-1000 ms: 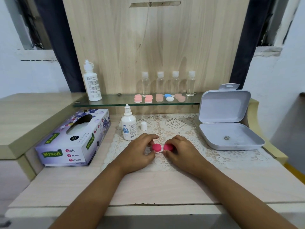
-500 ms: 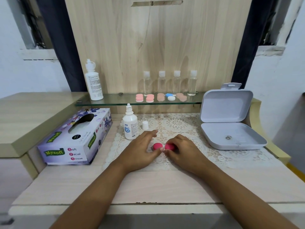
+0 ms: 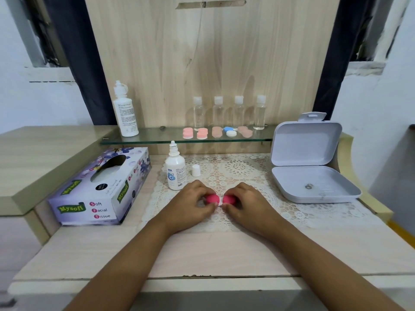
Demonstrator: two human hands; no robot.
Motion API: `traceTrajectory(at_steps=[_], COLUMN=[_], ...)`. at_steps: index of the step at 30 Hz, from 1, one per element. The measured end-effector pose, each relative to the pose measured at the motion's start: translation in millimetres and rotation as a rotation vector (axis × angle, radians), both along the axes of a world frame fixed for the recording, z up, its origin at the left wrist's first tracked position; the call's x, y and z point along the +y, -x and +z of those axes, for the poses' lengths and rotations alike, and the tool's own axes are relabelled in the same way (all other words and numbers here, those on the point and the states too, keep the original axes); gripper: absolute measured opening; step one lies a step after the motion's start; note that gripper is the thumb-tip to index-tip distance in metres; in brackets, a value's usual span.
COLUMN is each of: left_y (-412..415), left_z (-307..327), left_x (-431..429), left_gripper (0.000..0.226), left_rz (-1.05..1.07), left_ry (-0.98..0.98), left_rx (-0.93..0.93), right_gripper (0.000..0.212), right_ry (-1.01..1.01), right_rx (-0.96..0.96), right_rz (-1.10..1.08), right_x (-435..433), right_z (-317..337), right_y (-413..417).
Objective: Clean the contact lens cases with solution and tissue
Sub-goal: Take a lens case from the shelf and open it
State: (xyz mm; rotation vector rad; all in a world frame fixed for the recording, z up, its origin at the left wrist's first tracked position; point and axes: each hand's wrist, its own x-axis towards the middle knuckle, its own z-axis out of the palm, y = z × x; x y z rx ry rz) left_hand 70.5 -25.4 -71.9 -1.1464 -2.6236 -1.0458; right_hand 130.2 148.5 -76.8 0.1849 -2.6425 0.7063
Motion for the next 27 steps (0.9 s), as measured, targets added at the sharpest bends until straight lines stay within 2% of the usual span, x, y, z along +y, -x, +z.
traceTrajectory(at_steps=[2,5,11,16,22,27], left_y=[-1,-2,1,7,25,28], left_z=[1,3,15,22,24,21], left_x=[1,3,6,18,27,25], left_gripper=[0.017,0.022,0.018,0.04,0.036,0.044], left_rz=[0.025,0.073,0.136,0.209,0.215,0.149], left_ry=[-0.001,-0.027,-0.121,-0.038,0.083,0.099], left_rx=[0.009,-0.021,-0.124,-0.127,-0.222,-0.263], right_gripper=[0.021,0.021,0.021,0.02,0.02,0.02], right_ry=[0.006,0.009,0.008,-0.005,-0.007,-0.009], right_rx=[-0.001,-0.011,-0.011,-0.008,-0.018,-0.013], right_rz=[0.002,0.002,0.002,0.0,-0.001,-0.001], right_x=[0,0,-1,-1,-1,-1], right_z=[0,0,2,2,3,3], right_y=[0,1,0,-2,-2,-3])
